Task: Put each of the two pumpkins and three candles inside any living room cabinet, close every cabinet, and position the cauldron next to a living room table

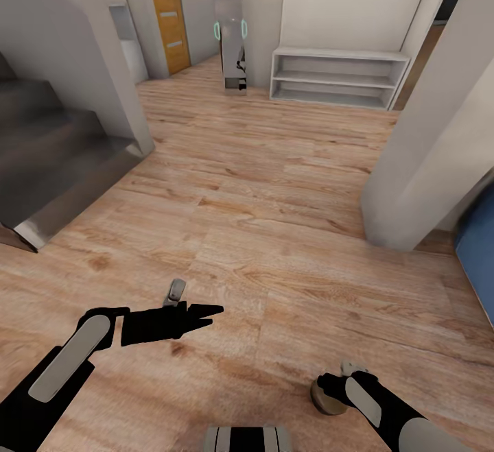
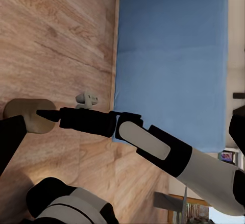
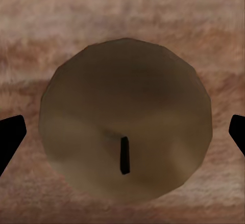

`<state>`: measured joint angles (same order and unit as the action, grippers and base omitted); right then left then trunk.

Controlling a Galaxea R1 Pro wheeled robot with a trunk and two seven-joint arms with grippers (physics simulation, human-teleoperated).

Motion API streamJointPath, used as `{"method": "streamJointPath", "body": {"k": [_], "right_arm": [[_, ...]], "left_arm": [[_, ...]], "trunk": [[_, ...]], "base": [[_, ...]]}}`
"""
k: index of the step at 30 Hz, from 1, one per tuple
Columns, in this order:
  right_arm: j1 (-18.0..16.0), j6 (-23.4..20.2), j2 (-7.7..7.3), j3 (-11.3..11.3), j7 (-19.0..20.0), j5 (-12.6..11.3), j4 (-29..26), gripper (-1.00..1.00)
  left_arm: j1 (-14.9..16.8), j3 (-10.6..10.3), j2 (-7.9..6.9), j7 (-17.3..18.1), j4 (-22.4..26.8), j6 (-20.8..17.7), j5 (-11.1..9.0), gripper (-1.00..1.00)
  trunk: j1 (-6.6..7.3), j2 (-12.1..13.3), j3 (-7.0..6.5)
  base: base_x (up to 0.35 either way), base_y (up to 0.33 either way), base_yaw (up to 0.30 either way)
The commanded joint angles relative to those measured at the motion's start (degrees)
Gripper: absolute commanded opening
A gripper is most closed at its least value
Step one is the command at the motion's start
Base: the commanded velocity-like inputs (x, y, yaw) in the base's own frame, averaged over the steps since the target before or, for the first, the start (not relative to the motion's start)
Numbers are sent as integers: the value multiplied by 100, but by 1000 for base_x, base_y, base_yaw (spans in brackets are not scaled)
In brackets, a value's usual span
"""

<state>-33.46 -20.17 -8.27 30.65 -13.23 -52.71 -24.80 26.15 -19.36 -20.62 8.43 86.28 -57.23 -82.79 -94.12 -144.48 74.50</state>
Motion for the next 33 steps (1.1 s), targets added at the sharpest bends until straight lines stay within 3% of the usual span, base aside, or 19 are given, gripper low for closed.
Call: {"method": "streamJointPath", "body": {"k": [1, 12, 16, 33], "right_arm": [[-3, -13, -8, 47, -49, -55, -16, 100], [-4, -13, -8, 47, -48, -55, -16, 100], [-3, -13, -8, 47, -52, -55, -16, 100], [-3, 9, -8, 47, -57, -55, -16, 100]], "left_arm": [[4, -6, -4, 59, 0, -5, 51, 100], [4, -66, -4, 62, 11, -4, 68, 100], [4, -81, -4, 62, 13, -6, 70, 100], [4, -94, -4, 62, 20, -1, 87, 100]], "trunk": [[1, -2, 5], [1, -2, 5], [-9, -8, 94], [-9, -8, 94]], "base": [[0, 0, 0], [0, 0, 0], [0, 0, 0], [0, 0, 0]]}}
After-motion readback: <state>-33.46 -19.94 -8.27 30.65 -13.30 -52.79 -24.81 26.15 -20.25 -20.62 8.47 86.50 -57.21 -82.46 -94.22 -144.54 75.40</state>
